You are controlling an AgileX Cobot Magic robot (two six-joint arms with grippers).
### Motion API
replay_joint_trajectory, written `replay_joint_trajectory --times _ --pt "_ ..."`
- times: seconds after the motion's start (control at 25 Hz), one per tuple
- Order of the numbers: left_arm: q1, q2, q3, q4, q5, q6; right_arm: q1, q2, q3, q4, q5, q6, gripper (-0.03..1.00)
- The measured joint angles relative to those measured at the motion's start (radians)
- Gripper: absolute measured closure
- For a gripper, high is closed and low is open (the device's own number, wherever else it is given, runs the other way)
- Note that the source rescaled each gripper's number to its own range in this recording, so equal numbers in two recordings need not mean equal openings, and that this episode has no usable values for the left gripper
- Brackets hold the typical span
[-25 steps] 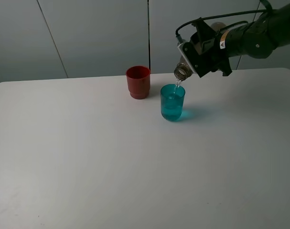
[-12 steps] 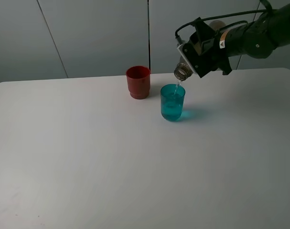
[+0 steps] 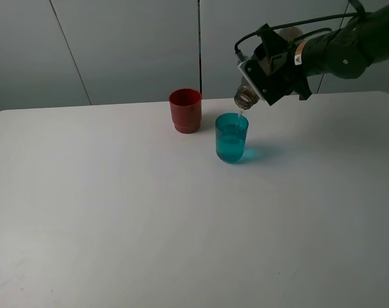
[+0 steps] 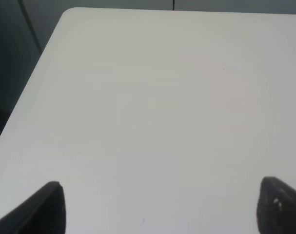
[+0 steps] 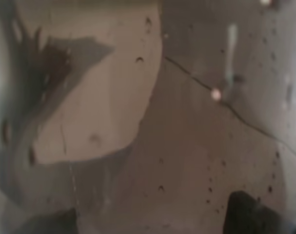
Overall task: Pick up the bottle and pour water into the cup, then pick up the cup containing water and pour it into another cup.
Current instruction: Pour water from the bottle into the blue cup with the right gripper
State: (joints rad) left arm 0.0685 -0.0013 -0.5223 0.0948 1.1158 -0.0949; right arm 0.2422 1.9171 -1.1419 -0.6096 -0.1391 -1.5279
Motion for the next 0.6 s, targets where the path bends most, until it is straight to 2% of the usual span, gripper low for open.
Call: replay_joint_trajectory --times 0.6 --pt "0.000 0.000 0.000 0.000 0.000 0.000 0.000 0.000 0.000 0.000 -0.004 -0.002 0.96"
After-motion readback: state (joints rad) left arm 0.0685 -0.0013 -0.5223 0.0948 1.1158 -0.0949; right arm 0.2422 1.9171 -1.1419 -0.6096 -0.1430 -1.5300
